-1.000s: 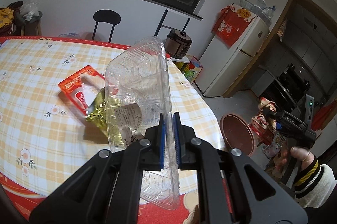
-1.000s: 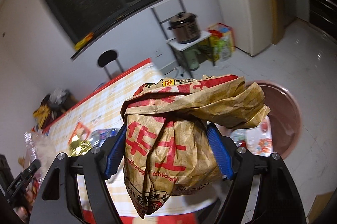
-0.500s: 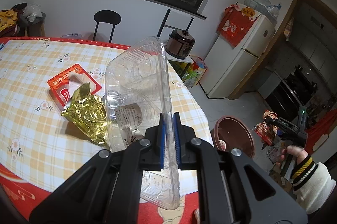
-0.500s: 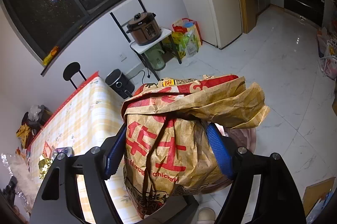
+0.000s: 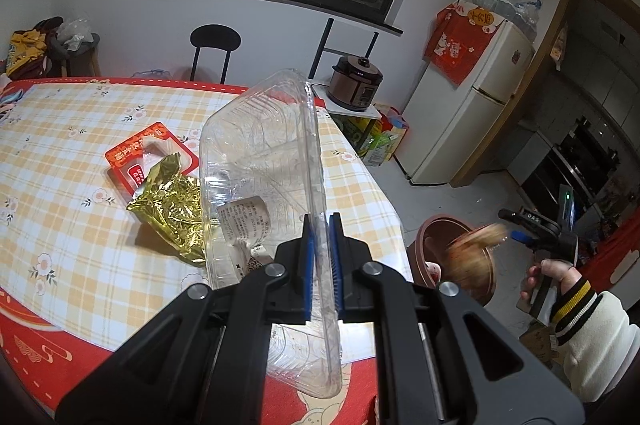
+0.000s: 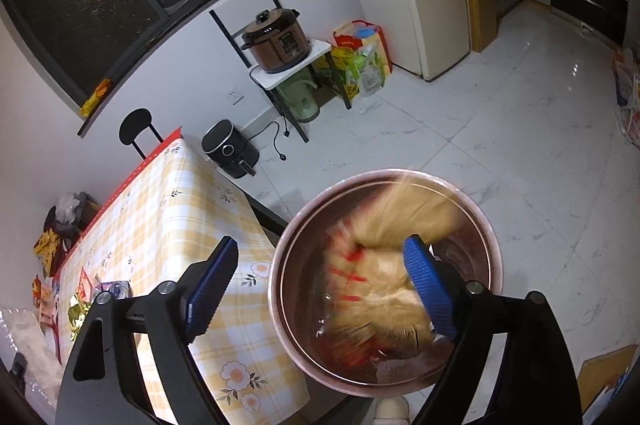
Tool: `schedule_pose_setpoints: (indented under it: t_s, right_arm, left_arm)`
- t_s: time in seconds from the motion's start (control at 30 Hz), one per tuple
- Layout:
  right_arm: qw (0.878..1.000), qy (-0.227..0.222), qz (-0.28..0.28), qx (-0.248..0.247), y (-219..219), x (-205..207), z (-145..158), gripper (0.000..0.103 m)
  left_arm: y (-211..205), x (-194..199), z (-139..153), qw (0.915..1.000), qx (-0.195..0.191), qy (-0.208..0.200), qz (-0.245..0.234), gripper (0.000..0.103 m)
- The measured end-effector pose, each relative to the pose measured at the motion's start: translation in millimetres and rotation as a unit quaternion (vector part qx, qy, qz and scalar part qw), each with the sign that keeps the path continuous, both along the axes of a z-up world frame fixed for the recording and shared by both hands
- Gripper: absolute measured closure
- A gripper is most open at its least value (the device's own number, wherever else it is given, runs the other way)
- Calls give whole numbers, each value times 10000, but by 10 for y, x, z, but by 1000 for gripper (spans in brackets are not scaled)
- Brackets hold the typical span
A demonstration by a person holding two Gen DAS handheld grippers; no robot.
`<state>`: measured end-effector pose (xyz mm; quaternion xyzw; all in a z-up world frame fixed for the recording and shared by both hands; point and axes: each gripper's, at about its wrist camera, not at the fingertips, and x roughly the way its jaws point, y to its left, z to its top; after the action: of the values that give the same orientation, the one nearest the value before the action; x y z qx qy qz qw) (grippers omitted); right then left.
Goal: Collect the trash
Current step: 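Carry the paper bag to the brown bin and release it with the right gripper, then carry the clear plastic box to the bin and release it with the left gripper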
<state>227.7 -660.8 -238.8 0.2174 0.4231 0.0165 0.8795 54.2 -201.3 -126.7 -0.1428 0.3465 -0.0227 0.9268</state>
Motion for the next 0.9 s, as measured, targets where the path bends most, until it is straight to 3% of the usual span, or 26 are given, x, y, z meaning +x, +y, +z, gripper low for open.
schedule_pose_setpoints:
  t_s: [0.27,0.5,0.7,0.9]
  right_arm:
    - [9979,-616,111,-149,78,-205,437,7]
    - [9921,-1155,146,-478,17,-512,906,5]
    - [9898,-1265,-56,-658,-255,-839,1067,5]
    - [9895,-1205,-488,-629,-655,-1153,1071,5]
  left_arm:
    - [-100,22,107,9997,23,-131,-224,92]
    - [-423,218,122,9967,-32,-182,-789,92]
    - [-939,475,95,9890,-76,-183,-1469,92]
    - [-1585,755,0,9749,-116,-102,-2220,91]
